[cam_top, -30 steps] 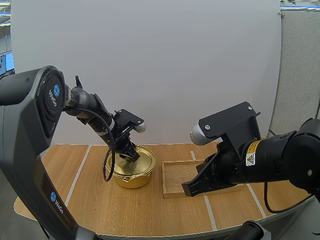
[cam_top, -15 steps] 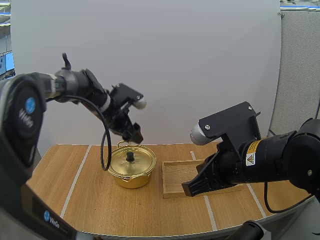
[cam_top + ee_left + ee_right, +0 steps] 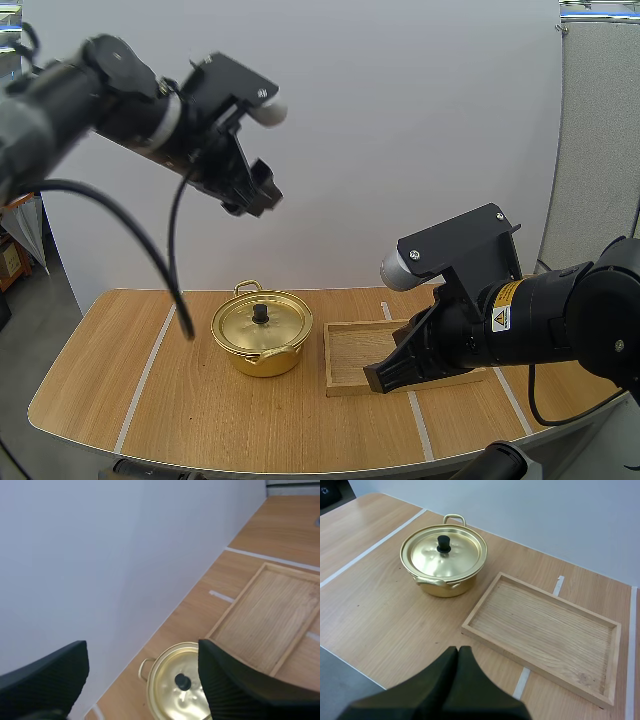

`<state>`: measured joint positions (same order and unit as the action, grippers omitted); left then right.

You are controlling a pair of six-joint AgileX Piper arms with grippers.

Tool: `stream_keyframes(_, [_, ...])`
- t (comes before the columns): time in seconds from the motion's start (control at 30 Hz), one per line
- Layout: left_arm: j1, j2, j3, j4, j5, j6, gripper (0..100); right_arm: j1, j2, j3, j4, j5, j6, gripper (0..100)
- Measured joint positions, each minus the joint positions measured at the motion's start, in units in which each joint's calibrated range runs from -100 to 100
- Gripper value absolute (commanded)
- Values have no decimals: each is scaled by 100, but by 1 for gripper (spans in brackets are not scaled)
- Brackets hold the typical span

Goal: Open the pot, put the pineapple inside, and close it

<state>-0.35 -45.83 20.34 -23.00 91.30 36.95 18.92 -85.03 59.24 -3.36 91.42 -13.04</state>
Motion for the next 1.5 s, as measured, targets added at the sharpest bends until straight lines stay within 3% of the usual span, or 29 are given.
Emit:
stream_keyframes(0.2, [0, -900, -166, 569, 236, -320, 100, 0, 0, 0, -78, 0, 0, 0])
stream_keyframes(0.5, [0, -2017, -176, 618, 786, -649, 100, -24, 0, 0, -101, 0, 0, 0])
stream_keyframes(0.97, [0, -3228, 149, 618, 807, -1206, 100, -377, -29, 0, -131, 0, 0, 0])
stream_keyframes(1.03, [0, -3442, 407, 618, 807, -1206, 78, -444, -116, 0, -131, 0, 0, 0])
stream_keyframes(1.2, [0, -3976, 1193, 591, 854, -1237, 5, -608, -335, 0, -131, -191, 0, 0])
stream_keyframes(1.23, [0, -4058, 1355, 569, 854, -1240, 0, -648, -406, 0, -131, -259, 0, 0])
stream_keyframes(1.5, [0, -4734, 2482, 166, 840, -1249, 0, -896, -817, 0, -14, -648, 0, 0])
